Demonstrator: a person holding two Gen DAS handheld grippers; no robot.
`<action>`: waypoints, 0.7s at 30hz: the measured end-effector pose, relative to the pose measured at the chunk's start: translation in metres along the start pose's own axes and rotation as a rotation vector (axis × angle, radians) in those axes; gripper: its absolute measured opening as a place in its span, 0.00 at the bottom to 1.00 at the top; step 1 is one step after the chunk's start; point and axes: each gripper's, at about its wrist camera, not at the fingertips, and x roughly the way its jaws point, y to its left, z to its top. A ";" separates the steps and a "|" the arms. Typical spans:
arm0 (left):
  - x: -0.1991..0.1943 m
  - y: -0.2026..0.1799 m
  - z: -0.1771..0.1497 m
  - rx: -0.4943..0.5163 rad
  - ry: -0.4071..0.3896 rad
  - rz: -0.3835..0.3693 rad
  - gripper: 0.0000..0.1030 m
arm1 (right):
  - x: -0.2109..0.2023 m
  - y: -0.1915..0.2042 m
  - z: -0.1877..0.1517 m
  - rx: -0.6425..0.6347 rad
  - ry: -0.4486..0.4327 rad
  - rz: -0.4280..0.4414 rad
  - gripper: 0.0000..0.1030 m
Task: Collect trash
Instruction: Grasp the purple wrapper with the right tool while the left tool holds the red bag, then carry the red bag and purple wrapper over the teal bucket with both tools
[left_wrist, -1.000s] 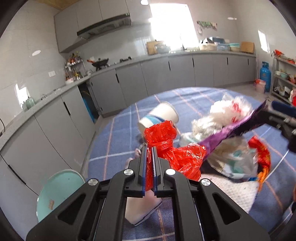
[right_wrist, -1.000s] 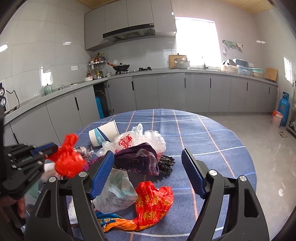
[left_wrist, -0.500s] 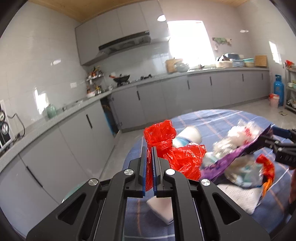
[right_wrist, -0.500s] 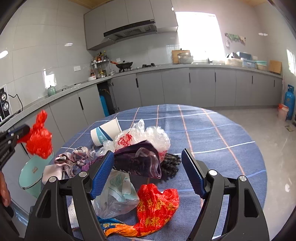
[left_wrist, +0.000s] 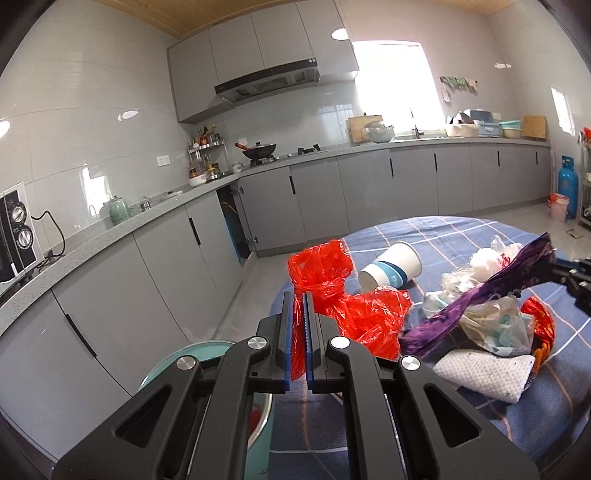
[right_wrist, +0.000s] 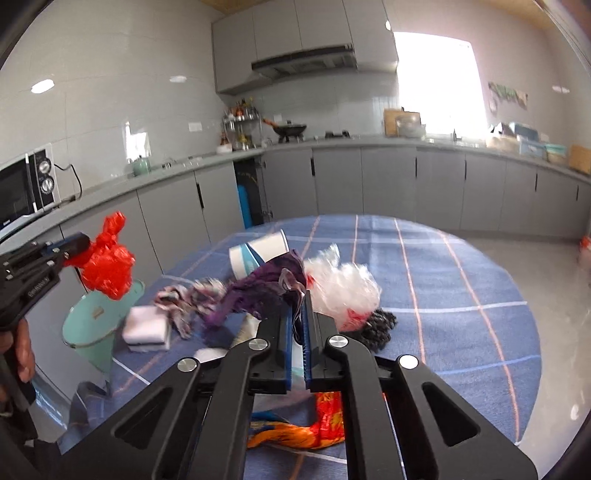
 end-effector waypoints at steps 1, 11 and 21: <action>-0.001 0.003 0.000 -0.004 -0.001 0.004 0.05 | -0.005 0.003 0.003 0.002 -0.020 -0.003 0.04; -0.007 0.031 -0.003 -0.048 0.007 0.062 0.05 | -0.022 0.021 0.027 0.040 -0.151 -0.001 0.03; -0.016 0.049 -0.003 -0.074 0.001 0.083 0.05 | -0.003 0.052 0.042 0.030 -0.171 0.081 0.03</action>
